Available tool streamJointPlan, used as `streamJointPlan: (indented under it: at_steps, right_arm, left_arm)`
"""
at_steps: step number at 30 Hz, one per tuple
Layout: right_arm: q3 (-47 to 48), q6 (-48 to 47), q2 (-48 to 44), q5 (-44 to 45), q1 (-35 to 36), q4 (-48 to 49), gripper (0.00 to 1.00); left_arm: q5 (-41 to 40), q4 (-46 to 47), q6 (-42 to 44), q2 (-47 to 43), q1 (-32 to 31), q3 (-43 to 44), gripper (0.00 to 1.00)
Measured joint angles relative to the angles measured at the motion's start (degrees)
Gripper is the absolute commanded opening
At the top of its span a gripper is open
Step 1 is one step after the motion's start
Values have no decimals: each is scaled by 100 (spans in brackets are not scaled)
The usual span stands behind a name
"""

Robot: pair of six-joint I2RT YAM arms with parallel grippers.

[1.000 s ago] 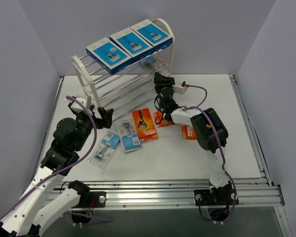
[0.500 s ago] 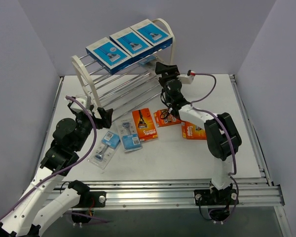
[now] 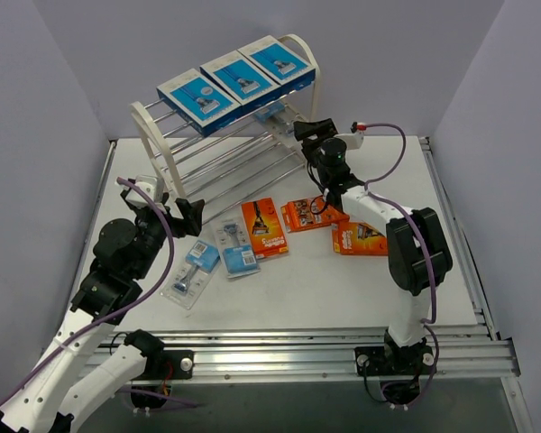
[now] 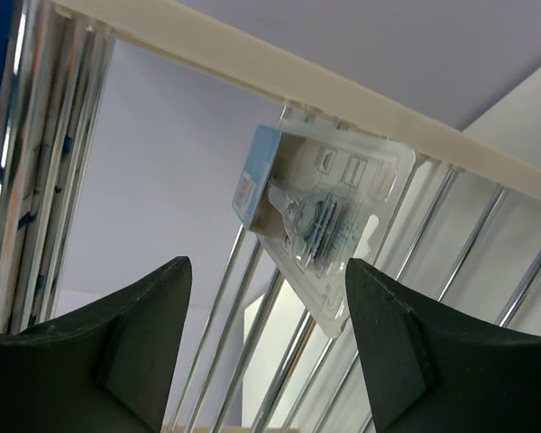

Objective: Place and organize the shaving razors onto the shelf
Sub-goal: Place the shaving razor onto shelf

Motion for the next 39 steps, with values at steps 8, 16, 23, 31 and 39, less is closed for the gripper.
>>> streamJointPlan:
  at_steps: [8, 16, 23, 31, 39]
  right_arm:
    - [0, 59, 0, -291, 4, -247, 56]
    - [-177, 59, -59, -326, 4, -354, 52]
    - [-437, -343, -448, -326, -48, -664, 35]
    - [90, -1384, -767, -629, -343, -1735, 0]
    - [1460, -2514, -313, -1161, -431, -3176, 0]
  left_arm:
    - [0, -2, 0, -28, 0, 0, 94]
    - [2, 0, 2, -59, 0, 0, 94]
    - [2, -2, 2, -61, 0, 0, 94]
    - [2, -2, 2, -61, 0, 0, 94]
    - [4, -2, 0, -59, 0, 0, 94]
